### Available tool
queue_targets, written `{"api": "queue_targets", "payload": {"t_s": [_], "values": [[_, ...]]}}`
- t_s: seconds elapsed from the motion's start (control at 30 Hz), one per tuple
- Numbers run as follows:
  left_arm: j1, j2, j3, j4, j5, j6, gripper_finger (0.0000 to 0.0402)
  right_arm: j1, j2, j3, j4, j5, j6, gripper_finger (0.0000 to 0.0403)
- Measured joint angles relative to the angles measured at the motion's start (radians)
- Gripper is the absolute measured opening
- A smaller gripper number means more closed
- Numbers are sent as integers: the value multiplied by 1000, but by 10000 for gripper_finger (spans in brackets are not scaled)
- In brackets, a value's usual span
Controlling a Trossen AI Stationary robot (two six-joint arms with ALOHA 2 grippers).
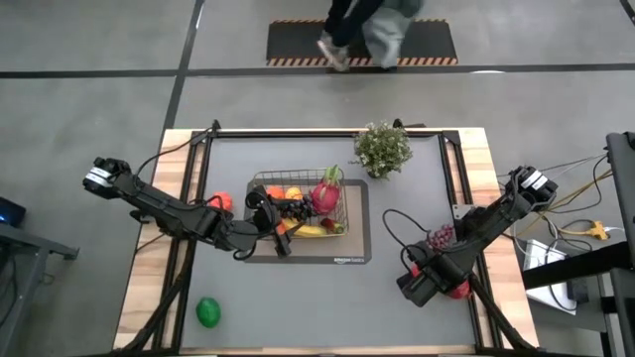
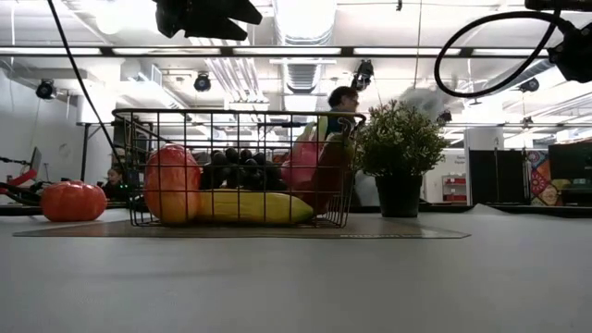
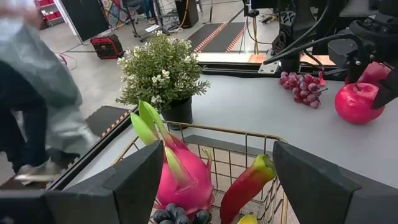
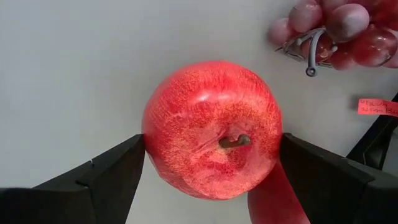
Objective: Build produce basket
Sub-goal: Put the apple into the wire basket
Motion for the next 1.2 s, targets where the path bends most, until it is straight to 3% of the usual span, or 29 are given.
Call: {"api": "queue_targets", "payload": {"t_s": [0.37,0.63,0.9,1.2], "values": [[0,0,0,0,-5,0,283,0,2,-1,5,0,0,301],[0,0,0,0,-5,0,283,0,0,11,-18,2,-16,296],[-1,-17,0,1,-5,24,283,-3,-10,143,-151,46,-158,296],[-16,-32,-4,0,-5,29,283,-49,-8,343,-163,208,-403,295]]}}
